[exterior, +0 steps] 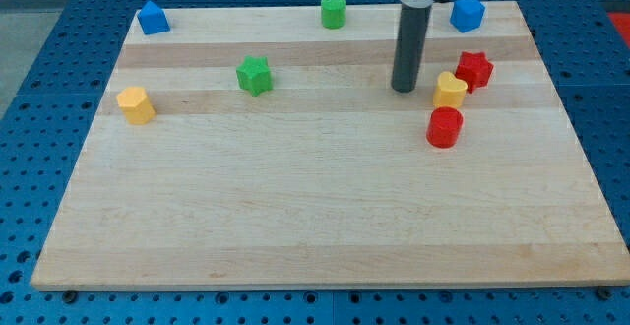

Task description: Slide the yellow heart slightly right

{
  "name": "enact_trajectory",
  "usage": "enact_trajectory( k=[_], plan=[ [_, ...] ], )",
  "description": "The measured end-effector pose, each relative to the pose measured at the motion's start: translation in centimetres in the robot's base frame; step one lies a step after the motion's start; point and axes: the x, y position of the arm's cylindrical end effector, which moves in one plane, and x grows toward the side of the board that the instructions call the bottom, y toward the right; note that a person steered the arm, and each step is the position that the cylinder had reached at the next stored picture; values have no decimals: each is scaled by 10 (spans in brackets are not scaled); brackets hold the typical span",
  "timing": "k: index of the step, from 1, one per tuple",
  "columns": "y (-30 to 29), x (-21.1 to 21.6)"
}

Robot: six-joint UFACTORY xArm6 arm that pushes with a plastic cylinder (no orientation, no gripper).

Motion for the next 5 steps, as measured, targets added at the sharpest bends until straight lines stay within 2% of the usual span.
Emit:
enact_trajectory(
  k=[2, 3, 4, 5],
  plan=[
    [28, 31],
    [25, 24],
    [-14, 8],
    [-12, -3]
  ],
)
